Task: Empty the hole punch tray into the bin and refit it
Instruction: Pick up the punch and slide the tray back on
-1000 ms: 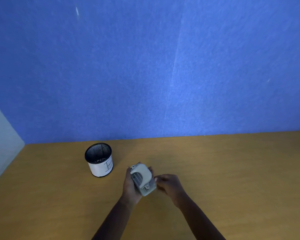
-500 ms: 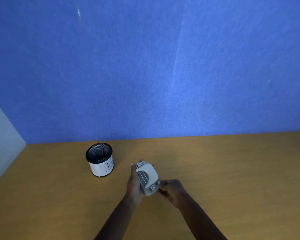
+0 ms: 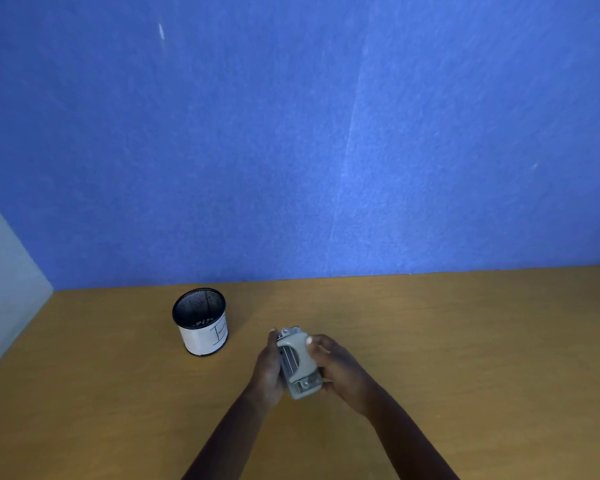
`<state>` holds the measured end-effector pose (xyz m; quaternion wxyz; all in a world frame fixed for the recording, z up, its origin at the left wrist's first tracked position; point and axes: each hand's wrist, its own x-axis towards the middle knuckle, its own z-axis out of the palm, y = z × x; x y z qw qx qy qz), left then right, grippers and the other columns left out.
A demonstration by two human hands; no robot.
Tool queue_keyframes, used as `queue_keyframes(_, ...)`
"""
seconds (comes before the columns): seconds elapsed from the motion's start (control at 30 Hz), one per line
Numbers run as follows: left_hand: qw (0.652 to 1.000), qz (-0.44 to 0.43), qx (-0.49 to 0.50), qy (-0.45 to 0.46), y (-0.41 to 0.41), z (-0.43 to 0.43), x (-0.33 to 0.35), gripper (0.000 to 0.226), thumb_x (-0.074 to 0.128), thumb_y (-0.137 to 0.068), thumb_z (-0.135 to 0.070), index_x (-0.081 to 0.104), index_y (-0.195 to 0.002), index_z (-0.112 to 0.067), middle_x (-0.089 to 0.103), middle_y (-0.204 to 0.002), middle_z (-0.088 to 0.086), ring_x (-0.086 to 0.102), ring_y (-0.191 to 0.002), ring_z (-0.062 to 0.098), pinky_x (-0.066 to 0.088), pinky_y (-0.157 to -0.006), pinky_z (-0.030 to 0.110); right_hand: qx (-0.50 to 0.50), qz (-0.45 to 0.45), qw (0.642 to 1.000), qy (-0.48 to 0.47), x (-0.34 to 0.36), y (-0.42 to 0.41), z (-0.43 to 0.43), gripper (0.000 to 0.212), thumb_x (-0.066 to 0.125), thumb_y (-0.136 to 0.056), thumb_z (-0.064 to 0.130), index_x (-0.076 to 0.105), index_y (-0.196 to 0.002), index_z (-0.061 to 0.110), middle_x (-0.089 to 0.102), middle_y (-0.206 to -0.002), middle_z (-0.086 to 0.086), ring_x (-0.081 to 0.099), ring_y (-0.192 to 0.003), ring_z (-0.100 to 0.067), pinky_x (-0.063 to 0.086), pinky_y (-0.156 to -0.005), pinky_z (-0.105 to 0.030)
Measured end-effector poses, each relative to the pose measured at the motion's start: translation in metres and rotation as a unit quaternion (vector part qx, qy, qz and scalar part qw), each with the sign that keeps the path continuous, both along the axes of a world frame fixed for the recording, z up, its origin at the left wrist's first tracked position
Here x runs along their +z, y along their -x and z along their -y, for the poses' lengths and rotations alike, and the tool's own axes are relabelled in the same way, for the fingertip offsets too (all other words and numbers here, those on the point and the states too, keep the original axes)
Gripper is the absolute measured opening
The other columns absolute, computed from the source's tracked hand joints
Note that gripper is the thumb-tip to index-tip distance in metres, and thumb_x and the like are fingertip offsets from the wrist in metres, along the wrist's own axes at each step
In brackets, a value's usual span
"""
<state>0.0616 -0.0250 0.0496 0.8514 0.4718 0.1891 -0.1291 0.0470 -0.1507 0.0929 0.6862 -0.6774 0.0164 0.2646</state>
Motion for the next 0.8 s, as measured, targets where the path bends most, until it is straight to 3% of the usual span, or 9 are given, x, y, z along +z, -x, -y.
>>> queue_keyframes(0.1, 0.999, -0.003, 0.003, -0.035, 0.001, 0.002, 0.008, 0.05, 0.022, -0.101, -0.037, 0.058, -0.098, -0.002, 0.062, -0.079, 0.018, 0.058, -0.07, 0.027, 0.046, -0.065, 0.032, -0.005, 0.015, 1.0, 0.011, -0.001, 0.0, -0.002, 0.016, 0.057, -0.09, 0.014, 0.059, -0.106, 0.016, 0.063, -0.085, -0.003, 0.061, -0.074, -0.015, 0.05, -0.064, -0.027)
queue_keyframes(0.17, 0.999, -0.004, 0.009, -0.04, 0.001, 0.004, 0.011, 0.049, 0.024, -0.101, -0.036, 0.058, -0.093, -0.002, 0.058, -0.08, 0.019, 0.056, -0.071, 0.027, 0.044, -0.065, 0.032, -0.023, 0.002, 1.0, -0.014, -0.002, 0.001, -0.002, 0.015, 0.057, -0.089, 0.008, 0.061, -0.101, 0.014, 0.064, -0.08, -0.002, 0.062, -0.07, -0.014, 0.051, -0.06, -0.026)
queue_keyframes(0.23, 0.999, -0.006, 0.011, -0.03, 0.003, 0.005, 0.015, 0.048, 0.025, -0.1, -0.036, 0.059, -0.089, -0.005, 0.059, -0.081, 0.019, 0.056, -0.072, 0.027, 0.044, -0.066, 0.033, -0.042, -0.012, 0.999, -0.032, -0.003, 0.001, -0.002, 0.013, 0.057, -0.088, 0.007, 0.064, -0.095, 0.015, 0.065, -0.077, -0.003, 0.062, -0.069, -0.015, 0.051, -0.06, -0.025)
queue_keyframes(0.33, 1.0, 0.013, -0.019, -0.017, 0.007, 0.004, 0.016, 0.048, 0.023, -0.101, -0.036, 0.06, -0.099, -0.005, 0.067, -0.084, 0.015, 0.063, -0.075, 0.028, 0.05, -0.069, 0.036, -0.096, -0.03, 0.993, -0.057, -0.004, -0.001, -0.003, 0.011, 0.056, -0.089, 0.007, 0.065, -0.092, 0.012, 0.065, -0.077, -0.006, 0.063, -0.066, -0.019, 0.052, -0.058, -0.027)
queue_keyframes(0.43, 0.998, -0.001, -0.06, -0.034, 0.015, 0.006, 0.014, 0.032, 0.03, -0.101, -0.018, 0.057, -0.108, -0.001, 0.073, -0.075, 0.008, 0.069, -0.069, 0.021, 0.056, -0.066, 0.033, -0.176, -0.051, 0.979, -0.086, -0.003, -0.005, 0.0, 0.011, 0.053, -0.091, 0.007, 0.062, -0.085, 0.009, 0.064, -0.072, -0.009, 0.065, -0.053, -0.018, 0.052, -0.044, -0.021)
queue_keyframes(0.5, 0.994, -0.008, -0.081, -0.067, 0.021, 0.008, 0.013, 0.028, 0.036, -0.098, -0.005, 0.053, -0.119, 0.004, 0.068, -0.085, 0.011, 0.065, -0.079, 0.021, 0.052, -0.078, 0.032, -0.206, -0.056, 0.974, -0.081, -0.002, -0.01, 0.005, 0.008, 0.052, -0.092, 0.007, 0.058, -0.087, 0.007, 0.062, -0.074, -0.011, 0.063, -0.056, -0.02, 0.051, -0.04, -0.019)
queue_keyframes(0.7, 0.994, -0.016, -0.059, -0.095, 0.026, 0.01, 0.012, 0.032, 0.042, -0.094, 0.006, 0.048, -0.123, 0.017, 0.063, -0.098, 0.021, 0.064, -0.076, 0.021, 0.046, -0.094, 0.041, -0.201, -0.067, 0.975, -0.069, -0.001, -0.014, 0.011, 0.011, 0.051, -0.092, 0.009, 0.057, -0.082, 0.009, 0.062, -0.075, -0.012, 0.06, -0.062, -0.024, 0.05, -0.052, -0.026)
queue_keyframes(0.8, 0.991, -0.011, -0.046, -0.123, 0.025, 0.013, 0.01, 0.031, 0.043, -0.093, 0.007, 0.049, -0.121, 0.019, 0.063, -0.094, 0.019, 0.066, -0.068, 0.017, 0.048, -0.09, 0.04, -0.201, -0.069, 0.975, -0.066, -0.002, -0.013, 0.011, 0.016, 0.051, -0.092, 0.008, 0.056, -0.077, 0.012, 0.062, -0.074, -0.012, 0.06, -0.061, -0.023, 0.05, -0.052, -0.026)
